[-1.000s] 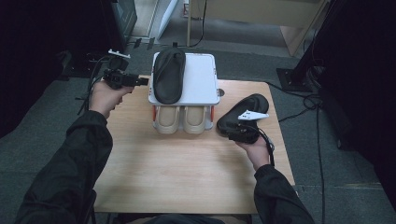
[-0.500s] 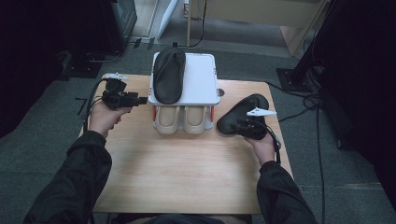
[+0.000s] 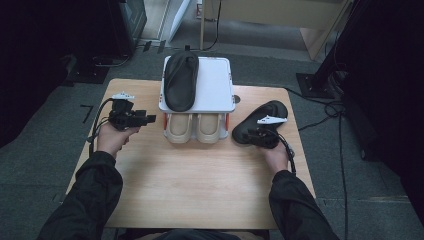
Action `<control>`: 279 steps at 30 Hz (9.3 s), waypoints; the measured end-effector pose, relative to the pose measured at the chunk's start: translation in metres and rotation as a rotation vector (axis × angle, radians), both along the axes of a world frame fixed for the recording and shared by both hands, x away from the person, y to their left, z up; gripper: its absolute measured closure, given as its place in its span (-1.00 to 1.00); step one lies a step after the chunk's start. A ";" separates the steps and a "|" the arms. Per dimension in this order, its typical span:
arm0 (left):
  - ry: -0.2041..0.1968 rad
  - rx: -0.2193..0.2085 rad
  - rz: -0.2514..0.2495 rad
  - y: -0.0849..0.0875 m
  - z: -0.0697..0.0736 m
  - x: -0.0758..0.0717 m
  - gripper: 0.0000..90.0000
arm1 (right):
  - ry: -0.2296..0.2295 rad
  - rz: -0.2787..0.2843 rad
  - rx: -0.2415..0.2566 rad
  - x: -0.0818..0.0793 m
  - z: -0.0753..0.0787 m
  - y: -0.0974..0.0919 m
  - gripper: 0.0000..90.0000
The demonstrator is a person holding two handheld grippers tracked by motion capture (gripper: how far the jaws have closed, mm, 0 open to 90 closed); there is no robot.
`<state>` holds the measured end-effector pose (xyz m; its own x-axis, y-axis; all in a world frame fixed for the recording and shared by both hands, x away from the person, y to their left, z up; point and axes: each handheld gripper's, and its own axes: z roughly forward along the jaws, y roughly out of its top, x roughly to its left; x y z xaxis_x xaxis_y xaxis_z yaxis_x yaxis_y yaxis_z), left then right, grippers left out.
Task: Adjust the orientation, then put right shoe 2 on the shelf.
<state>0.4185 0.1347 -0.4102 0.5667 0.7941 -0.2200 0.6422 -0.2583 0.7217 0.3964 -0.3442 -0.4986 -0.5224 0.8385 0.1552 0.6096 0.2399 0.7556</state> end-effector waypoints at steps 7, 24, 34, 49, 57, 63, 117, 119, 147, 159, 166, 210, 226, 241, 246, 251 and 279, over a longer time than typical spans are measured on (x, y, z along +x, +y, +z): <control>-0.006 -0.045 -0.011 0.001 -0.006 -0.005 0.02 | -0.004 -0.013 -0.017 -0.001 -0.003 0.000 0.50; 0.011 -0.041 0.016 0.005 -0.021 -0.003 0.05 | 0.008 -0.020 -0.055 -0.008 0.000 -0.001 0.61; 0.007 -0.051 0.015 0.003 -0.023 0.003 0.05 | 0.019 -0.022 -0.044 -0.019 0.001 -0.010 0.60; -0.011 -0.061 0.040 0.007 -0.027 0.013 0.08 | 0.031 -0.044 -0.026 -0.036 0.002 -0.030 0.58; 0.008 -0.043 0.028 0.007 -0.026 0.016 0.06 | 0.065 -0.052 0.024 -0.037 0.004 -0.039 0.46; 0.013 -0.051 0.025 0.008 -0.026 0.015 0.04 | 0.030 -0.070 0.035 -0.034 0.013 -0.043 0.35; 0.032 -0.005 -0.001 0.023 -0.036 -0.020 0.01 | 0.037 -0.215 0.057 0.038 0.008 -0.060 0.54; 0.034 -0.002 -0.001 0.022 -0.036 -0.020 0.01 | 0.037 -0.223 0.054 0.034 0.007 -0.061 0.55; 0.040 0.012 -0.021 0.016 -0.037 -0.015 0.01 | 0.077 -0.301 0.064 0.037 0.013 -0.053 0.59; 0.033 0.008 -0.018 0.016 -0.037 -0.016 0.01 | 0.082 -0.322 0.042 0.031 0.026 -0.049 0.59; 0.030 0.006 -0.018 0.016 -0.037 -0.016 0.01 | 0.082 -0.349 0.071 0.027 0.037 -0.051 0.59; 0.027 -0.030 -0.053 0.009 -0.033 -0.007 0.01 | 0.000 -0.352 0.031 0.045 0.182 -0.025 0.59; 0.009 -0.047 -0.064 0.010 -0.030 -0.009 0.02 | -0.017 -0.284 0.027 0.081 0.208 0.040 0.59; 0.002 -0.062 -0.069 0.013 -0.029 -0.010 0.02 | 0.023 -0.299 0.048 0.114 0.194 0.077 0.59; 0.001 -0.063 -0.074 0.012 -0.029 -0.010 0.02 | 0.033 -0.307 0.055 0.121 0.190 0.084 0.58; 0.002 -0.056 -0.082 0.012 -0.030 -0.010 0.02 | 0.034 -0.300 0.065 0.124 0.187 0.093 0.58; -0.005 -0.046 -0.074 0.011 -0.029 -0.010 0.03 | -0.074 -0.147 0.110 0.083 0.192 0.061 0.75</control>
<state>0.4088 0.1455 -0.4395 0.6248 0.7388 -0.2524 0.6190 -0.2718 0.7368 0.4795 -0.2837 -0.3067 -0.4090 0.8867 0.2158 0.5740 0.0661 0.8162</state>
